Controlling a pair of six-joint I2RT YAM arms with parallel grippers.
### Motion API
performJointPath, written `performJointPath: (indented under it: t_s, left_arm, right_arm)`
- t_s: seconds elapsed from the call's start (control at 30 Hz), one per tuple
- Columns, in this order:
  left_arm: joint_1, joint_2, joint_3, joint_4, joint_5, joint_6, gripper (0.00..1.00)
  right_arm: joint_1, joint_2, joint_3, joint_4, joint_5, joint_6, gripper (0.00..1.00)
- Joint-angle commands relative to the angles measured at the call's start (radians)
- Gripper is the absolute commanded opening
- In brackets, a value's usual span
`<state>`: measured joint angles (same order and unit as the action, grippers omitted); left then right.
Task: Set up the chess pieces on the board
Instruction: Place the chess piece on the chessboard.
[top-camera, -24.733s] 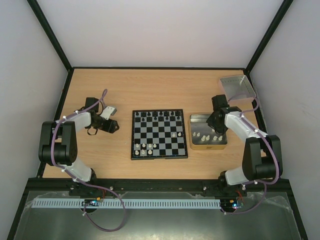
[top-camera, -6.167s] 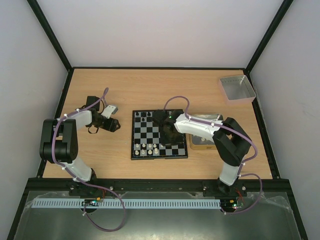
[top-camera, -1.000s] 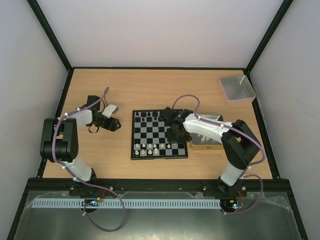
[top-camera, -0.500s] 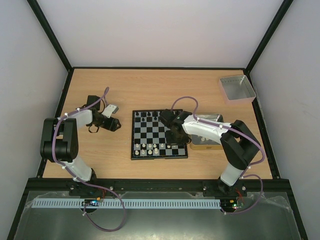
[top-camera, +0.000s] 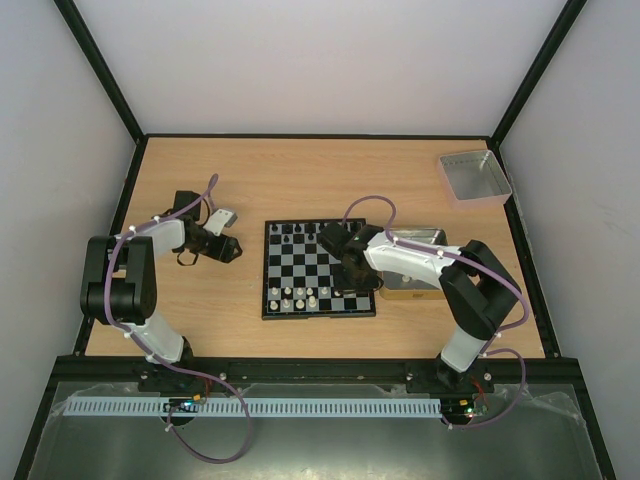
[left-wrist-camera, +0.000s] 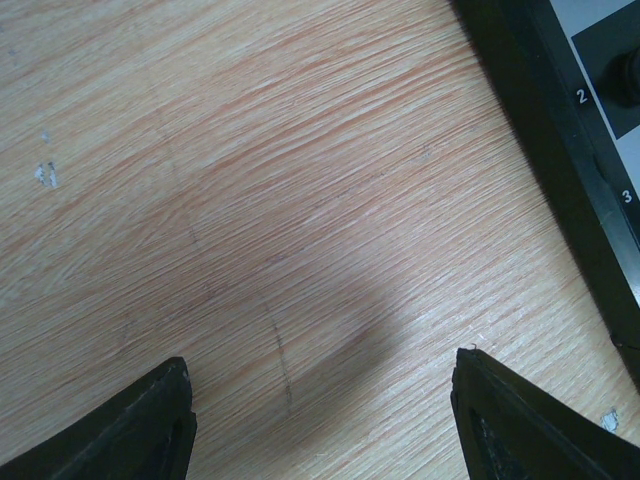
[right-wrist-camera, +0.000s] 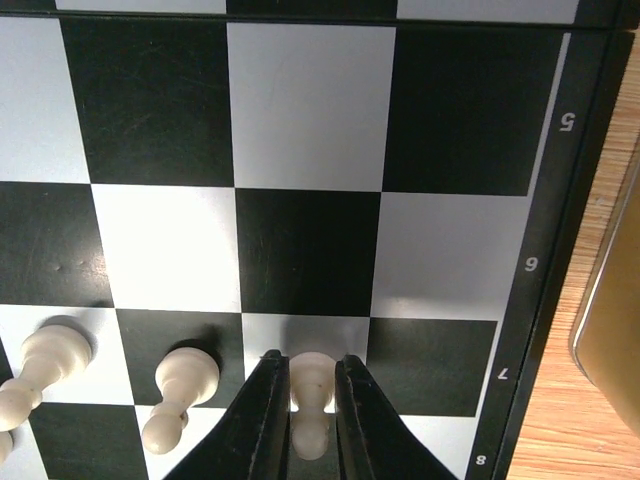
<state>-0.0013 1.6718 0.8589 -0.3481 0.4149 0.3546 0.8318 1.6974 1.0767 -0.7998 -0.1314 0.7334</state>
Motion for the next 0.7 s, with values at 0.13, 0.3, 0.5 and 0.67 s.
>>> performJointPath:
  t_s: [0.13, 0.3, 0.5, 0.67]
  left_arm:
    - [-0.009, 0.064, -0.032, -0.084, -0.022, -0.005, 0.71]
    - [-0.009, 0.065, -0.032, -0.083, -0.022, -0.004, 0.71]
    - [-0.01, 0.065, -0.032, -0.084, -0.022, -0.005, 0.71]
    - [-0.011, 0.066, -0.031, -0.084, -0.023, -0.005, 0.71]
  right_arm:
    - [0.006, 0.031, 0.018, 0.0, 0.027, 0.001, 0.13]
    - [0.006, 0.038, 0.028, 0.004, 0.022, 0.001, 0.13]
    - [0.005, 0.036, 0.042, -0.006, 0.036, 0.004, 0.13]
    - [0.006, 0.032, 0.057, -0.021, 0.051, 0.005, 0.18]
